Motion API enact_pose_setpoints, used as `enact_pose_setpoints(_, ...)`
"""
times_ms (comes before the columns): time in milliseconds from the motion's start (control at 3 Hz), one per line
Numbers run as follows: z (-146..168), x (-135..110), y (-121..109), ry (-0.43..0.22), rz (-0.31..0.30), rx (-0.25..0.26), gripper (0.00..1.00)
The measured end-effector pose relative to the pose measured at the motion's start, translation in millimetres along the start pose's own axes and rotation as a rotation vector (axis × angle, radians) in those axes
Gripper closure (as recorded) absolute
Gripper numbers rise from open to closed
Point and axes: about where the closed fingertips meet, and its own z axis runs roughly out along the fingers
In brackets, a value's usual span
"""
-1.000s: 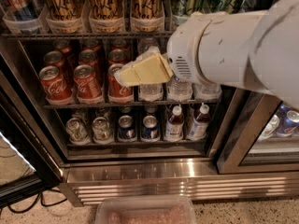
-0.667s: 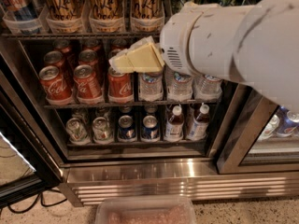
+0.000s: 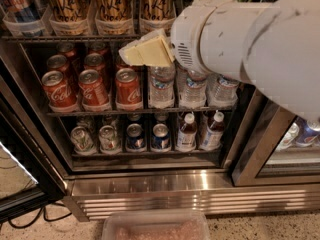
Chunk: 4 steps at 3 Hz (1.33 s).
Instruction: Pick orange can from top shelf of fridge
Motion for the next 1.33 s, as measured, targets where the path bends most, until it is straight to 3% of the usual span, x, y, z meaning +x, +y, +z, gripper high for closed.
enact_pose_setpoints(333,-9,-5,6,0.002,0.010,0.004,0.00)
enact_pose_setpoints(667,-15,-11,14,-0.013,0.022,0.025,0.14)
enact_pose_setpoints(1000,-28,-20,30,-0.037,0.054,0.068,0.12)
enact_pose_setpoints(1333,-30,-29,35,-0.057,0.045,0.074,0.12)
